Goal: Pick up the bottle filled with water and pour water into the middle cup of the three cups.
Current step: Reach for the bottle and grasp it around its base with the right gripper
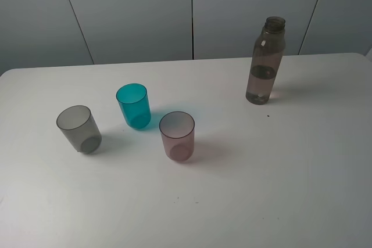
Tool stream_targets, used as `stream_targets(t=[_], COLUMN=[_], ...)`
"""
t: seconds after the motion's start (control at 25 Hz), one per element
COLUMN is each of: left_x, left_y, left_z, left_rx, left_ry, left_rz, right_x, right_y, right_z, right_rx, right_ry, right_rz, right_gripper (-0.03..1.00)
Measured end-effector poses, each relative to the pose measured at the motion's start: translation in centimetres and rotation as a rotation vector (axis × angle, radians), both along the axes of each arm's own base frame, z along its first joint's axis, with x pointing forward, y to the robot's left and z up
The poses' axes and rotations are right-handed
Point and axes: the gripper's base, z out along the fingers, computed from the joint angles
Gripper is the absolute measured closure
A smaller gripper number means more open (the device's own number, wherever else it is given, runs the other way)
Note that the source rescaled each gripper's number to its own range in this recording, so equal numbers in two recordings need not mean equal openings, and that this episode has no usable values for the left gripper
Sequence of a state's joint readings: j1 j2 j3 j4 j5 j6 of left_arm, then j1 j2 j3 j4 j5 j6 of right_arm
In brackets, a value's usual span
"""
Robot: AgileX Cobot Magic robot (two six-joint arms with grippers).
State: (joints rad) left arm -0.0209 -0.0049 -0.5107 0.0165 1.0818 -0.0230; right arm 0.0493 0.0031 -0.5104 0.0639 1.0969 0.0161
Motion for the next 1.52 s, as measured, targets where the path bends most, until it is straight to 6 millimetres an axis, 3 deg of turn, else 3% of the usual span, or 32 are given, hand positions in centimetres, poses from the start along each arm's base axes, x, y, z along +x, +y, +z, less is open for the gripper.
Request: stream_targets(t=[1.52], left_x=[0.00], left_y=[0.00], left_z=[0.00], left_rx=[0.002], left_ry=[0.000], left_rz=[-0.001], right_x=[0.00], right_y=[0.00], right_z=[0.00], right_rx=[0.000], right_ry=[0.000], right_rz=[0.000], right_gripper=[-0.03])
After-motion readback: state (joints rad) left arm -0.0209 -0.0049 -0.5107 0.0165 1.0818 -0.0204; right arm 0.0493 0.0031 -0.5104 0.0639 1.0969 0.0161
